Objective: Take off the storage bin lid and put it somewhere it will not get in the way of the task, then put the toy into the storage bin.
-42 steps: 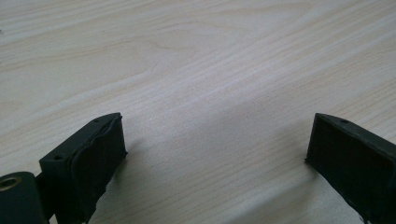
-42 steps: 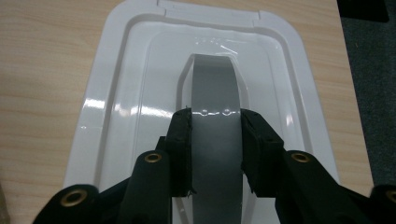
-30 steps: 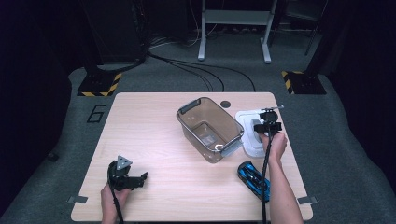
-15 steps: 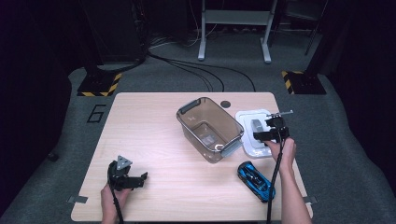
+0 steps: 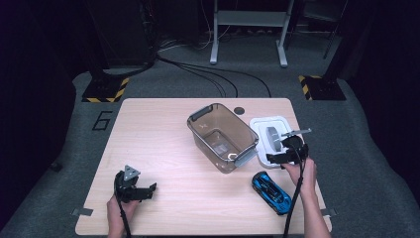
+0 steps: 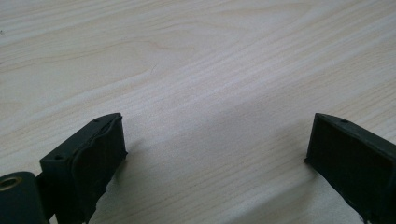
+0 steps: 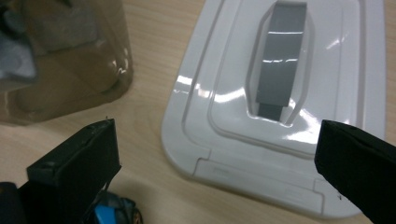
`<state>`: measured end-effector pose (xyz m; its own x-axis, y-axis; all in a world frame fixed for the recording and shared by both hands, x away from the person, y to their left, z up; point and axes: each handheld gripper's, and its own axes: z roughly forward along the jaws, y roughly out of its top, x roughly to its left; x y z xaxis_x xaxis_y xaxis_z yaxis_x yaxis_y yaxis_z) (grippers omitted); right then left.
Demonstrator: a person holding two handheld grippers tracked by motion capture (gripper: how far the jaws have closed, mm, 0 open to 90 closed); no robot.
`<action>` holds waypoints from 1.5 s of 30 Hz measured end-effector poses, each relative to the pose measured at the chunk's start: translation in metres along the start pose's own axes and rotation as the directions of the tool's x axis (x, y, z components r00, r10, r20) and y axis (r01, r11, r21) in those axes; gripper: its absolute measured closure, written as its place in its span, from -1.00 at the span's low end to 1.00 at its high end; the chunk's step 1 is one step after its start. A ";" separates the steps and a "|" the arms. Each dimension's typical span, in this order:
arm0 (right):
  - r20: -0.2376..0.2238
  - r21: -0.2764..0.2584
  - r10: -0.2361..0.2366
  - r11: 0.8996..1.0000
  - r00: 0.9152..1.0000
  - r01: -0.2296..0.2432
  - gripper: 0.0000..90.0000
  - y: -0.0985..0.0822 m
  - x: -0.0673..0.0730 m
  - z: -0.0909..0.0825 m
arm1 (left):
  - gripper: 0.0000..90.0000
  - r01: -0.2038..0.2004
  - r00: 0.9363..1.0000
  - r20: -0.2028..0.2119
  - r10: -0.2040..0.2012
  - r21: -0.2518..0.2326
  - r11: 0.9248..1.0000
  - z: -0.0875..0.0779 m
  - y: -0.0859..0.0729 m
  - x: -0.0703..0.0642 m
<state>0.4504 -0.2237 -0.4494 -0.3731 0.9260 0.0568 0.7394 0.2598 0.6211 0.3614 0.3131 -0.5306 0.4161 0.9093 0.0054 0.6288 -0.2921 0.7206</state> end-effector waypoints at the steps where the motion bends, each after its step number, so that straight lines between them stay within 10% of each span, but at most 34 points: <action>1: -0.004 0.005 -0.010 1.000 1.000 0.010 -1.00 -0.002 0.003 -0.001 | -0.91 0.000 1.000 0.000 0.000 -0.001 1.000 0.000 0.000 0.000; 22: -0.119 0.101 -0.139 0.983 0.983 0.152 -1.00 -0.037 0.053 -0.001 | -0.90 0.002 1.000 -0.001 -0.002 -0.011 1.000 0.001 0.000 0.000; 45: -0.061 0.216 -0.224 0.949 0.973 0.232 -0.49 -0.042 0.082 0.022 | -0.90 0.002 1.000 0.001 -0.002 -0.009 1.000 0.001 0.000 0.000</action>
<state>0.4012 -0.1524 -0.4878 -0.5626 0.8259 -0.0366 0.7356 0.5203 0.4339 0.3616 0.3131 -0.5313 0.4160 0.9094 0.0034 0.6233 -0.2878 0.7271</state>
